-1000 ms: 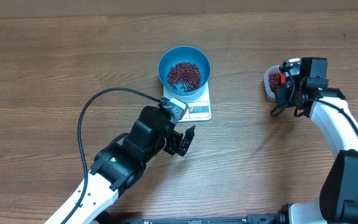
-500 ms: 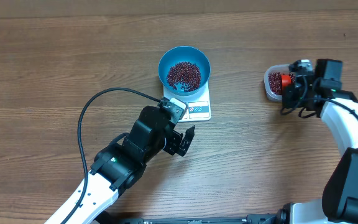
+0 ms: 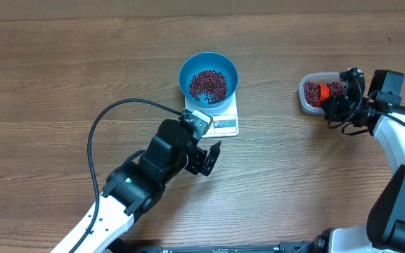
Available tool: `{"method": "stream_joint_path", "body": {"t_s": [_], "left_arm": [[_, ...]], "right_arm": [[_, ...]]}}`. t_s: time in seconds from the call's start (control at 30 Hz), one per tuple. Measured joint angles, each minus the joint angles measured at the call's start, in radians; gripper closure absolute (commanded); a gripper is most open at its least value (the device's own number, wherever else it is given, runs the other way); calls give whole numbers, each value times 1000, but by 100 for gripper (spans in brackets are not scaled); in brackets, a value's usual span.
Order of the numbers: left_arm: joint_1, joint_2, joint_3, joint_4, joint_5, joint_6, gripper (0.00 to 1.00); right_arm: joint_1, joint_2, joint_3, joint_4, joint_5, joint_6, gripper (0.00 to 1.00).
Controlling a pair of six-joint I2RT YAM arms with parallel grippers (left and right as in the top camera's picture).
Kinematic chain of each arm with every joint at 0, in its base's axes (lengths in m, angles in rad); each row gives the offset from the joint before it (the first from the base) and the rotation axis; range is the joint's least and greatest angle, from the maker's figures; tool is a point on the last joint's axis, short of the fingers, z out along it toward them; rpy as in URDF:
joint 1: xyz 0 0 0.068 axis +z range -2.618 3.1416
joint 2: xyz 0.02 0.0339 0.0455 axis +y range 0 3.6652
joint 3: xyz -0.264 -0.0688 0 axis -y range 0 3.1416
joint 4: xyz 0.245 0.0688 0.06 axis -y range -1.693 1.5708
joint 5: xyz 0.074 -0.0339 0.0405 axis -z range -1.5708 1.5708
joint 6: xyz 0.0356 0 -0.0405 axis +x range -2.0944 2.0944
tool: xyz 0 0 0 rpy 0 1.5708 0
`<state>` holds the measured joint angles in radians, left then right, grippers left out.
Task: Scoop item into bowl and weigh 150g on scale
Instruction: 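Drag the scoop through the beans with the right gripper to fill it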
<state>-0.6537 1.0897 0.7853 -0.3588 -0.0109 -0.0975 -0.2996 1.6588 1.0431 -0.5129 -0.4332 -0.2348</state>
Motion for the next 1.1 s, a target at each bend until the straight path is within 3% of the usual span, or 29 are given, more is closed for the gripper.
{"method": "stream_joint_path", "body": {"t_s": [1.1], "left_arm": [[0,0,0,0,0,0,0]], "right_arm": [[-44,68,0,39,-120,109,96]]}}
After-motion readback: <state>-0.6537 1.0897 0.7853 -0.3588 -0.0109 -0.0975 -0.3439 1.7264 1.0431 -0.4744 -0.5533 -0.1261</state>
